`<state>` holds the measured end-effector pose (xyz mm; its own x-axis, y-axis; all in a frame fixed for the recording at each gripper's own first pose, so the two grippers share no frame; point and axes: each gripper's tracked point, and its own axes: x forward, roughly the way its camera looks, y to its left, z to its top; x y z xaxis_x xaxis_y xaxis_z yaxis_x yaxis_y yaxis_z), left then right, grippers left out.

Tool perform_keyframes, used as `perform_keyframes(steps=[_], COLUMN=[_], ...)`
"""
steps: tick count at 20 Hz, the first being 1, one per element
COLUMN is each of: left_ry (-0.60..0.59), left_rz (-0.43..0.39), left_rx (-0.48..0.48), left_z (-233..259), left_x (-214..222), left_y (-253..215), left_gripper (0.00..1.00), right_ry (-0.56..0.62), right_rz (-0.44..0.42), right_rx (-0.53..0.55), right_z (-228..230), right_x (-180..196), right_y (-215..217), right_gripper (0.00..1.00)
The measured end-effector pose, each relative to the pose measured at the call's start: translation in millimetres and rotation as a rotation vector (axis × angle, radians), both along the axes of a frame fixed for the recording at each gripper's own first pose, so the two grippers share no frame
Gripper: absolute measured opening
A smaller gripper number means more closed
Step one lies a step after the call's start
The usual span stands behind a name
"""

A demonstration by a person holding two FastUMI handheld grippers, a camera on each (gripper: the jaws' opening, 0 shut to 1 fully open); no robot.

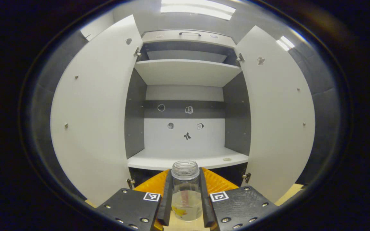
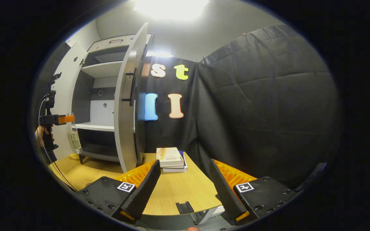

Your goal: Grasp the bottle in the cabinet with the left hand and place it on the coaster, then close the right door with the right hand and the left door with the left hand.

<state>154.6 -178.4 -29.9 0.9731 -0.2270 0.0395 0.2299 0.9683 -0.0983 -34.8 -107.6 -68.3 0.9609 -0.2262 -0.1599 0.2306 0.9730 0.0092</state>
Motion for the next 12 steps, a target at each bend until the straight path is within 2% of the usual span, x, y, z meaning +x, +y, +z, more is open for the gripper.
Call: perform_keyframes(steps=[12], left_ry=[0.052], left_rz=[-0.003], left_rx=[-0.03], left_z=[-76], left_x=[-29], left_y=[-3], left_gripper=[0.41], right_ry=[0.017], right_rz=[0.008], right_rx=[-0.029], right_z=[-12], right_x=[-20], right_y=[-1], right_gripper=[0.98])
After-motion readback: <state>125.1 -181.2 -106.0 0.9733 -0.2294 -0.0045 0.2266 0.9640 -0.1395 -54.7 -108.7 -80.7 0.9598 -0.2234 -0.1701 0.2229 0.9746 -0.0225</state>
